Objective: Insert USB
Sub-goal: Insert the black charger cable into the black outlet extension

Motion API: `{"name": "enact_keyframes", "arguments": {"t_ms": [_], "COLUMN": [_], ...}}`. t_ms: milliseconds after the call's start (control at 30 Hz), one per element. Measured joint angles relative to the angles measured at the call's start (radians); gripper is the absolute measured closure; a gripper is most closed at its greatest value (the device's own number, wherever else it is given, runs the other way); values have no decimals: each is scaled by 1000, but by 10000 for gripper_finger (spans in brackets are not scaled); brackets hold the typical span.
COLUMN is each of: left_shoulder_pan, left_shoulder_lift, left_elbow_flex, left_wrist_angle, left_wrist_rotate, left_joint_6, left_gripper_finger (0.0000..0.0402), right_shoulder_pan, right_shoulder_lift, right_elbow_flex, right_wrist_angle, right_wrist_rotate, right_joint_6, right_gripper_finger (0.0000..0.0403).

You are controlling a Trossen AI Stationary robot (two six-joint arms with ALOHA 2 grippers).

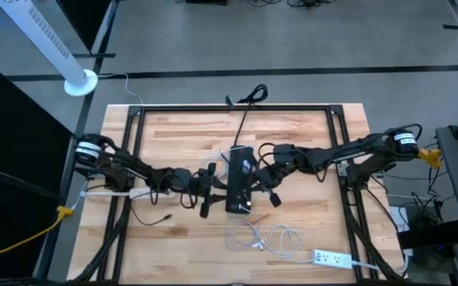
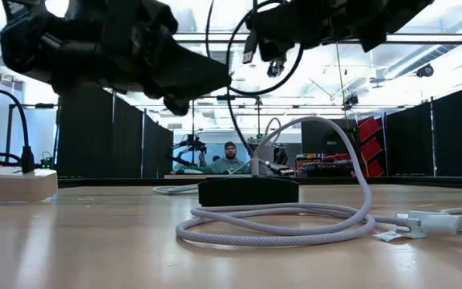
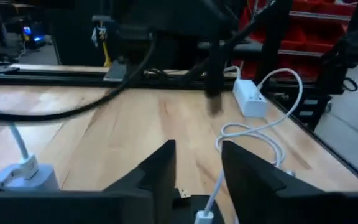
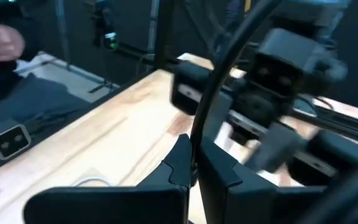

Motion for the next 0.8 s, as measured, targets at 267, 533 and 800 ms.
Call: {"name": "enact_keyframes", "arguments": {"t_ms": [267, 533, 800], "left_shoulder_pan": [11, 13, 16], "left_shoulder_lift": [18, 39, 86], "left_elbow_flex": [30, 91, 162], "left_wrist_angle": [-14, -26, -69], "left_wrist_rotate": [153, 181, 228], "left_joint_6": [21, 4, 5], "left_gripper_finger": [190, 162, 203], "right_shoulder_pan": [0, 0, -2], "right_shoulder_lift": [43, 42, 42], "right_elbow_flex": [27, 27, 28], "right_wrist_angle": [-7, -6, -8], "right_wrist_rotate": [-46, -68, -67], "right_joint_6": [-4, -61, -71], "right_gripper_finger": [402, 402, 402]}}
